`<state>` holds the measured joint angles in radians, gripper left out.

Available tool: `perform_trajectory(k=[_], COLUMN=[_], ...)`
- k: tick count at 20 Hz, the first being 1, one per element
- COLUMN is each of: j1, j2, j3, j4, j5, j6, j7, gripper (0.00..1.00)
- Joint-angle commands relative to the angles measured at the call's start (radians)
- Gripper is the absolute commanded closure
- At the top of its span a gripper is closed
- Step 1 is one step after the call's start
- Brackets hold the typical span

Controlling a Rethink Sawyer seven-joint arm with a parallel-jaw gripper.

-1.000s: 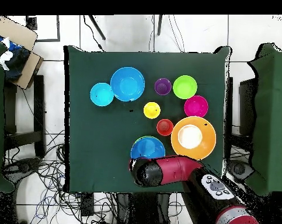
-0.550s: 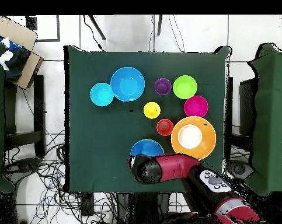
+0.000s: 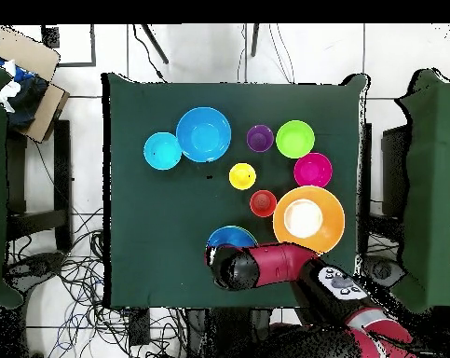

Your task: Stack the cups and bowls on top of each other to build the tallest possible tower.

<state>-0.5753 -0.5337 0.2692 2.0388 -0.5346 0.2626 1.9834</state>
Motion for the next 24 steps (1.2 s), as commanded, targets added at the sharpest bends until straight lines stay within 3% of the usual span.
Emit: perform_trajectory(k=[1,13,24], j1=[0.007,0.001,-0.008], j2=[0.021,-0.113,-0.112], j3=[0.052,0.094,0.104], j4=[-0.086,-0.030,-0.030], j5=[-0.053,0.010,0.006], j6=[-0.047,0.086,0.088], j7=[0.000,-0.031,-0.030], gripper=[0.00,0.00,0.00])
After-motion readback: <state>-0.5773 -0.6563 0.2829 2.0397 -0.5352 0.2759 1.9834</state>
